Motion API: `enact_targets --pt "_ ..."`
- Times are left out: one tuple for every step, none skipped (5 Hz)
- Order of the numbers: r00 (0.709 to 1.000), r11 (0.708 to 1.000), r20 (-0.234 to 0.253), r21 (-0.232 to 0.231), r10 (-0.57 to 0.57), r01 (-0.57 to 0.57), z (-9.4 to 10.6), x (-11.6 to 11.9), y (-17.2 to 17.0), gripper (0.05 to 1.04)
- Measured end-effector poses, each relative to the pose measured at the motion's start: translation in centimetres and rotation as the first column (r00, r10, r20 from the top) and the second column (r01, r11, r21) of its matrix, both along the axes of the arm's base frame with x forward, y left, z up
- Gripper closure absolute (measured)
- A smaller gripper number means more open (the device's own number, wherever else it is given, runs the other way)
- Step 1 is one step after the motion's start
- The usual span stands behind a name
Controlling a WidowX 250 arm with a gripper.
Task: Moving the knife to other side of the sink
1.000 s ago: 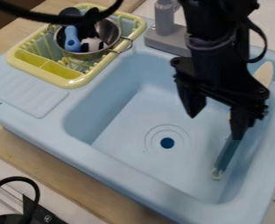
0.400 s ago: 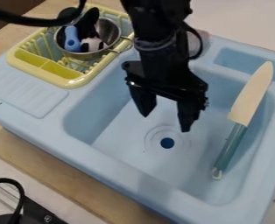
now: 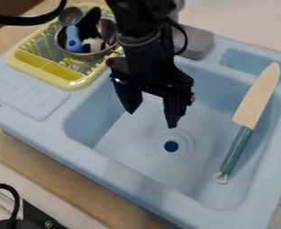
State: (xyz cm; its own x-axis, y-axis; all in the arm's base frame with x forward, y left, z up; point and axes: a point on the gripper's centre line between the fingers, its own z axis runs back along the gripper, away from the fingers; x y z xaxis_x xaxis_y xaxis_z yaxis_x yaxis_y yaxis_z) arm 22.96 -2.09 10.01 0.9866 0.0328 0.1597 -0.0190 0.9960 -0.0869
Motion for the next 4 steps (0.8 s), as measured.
enact_targets --pt "1.000 1.000 -0.017 0.000 -0.009 0.009 0.6 -0.7 0.5 0.091" --pt "1.000 0.999 -0.006 0.023 -0.029 0.029 1.0 -0.7 0.8 0.091" --pt "0.997 0.996 0.010 0.061 -0.070 0.070 2.0 1.2 0.6 0.091" --pt "0.996 0.996 0.047 0.052 -0.072 0.069 3.5 2.4 0.2 0.091"
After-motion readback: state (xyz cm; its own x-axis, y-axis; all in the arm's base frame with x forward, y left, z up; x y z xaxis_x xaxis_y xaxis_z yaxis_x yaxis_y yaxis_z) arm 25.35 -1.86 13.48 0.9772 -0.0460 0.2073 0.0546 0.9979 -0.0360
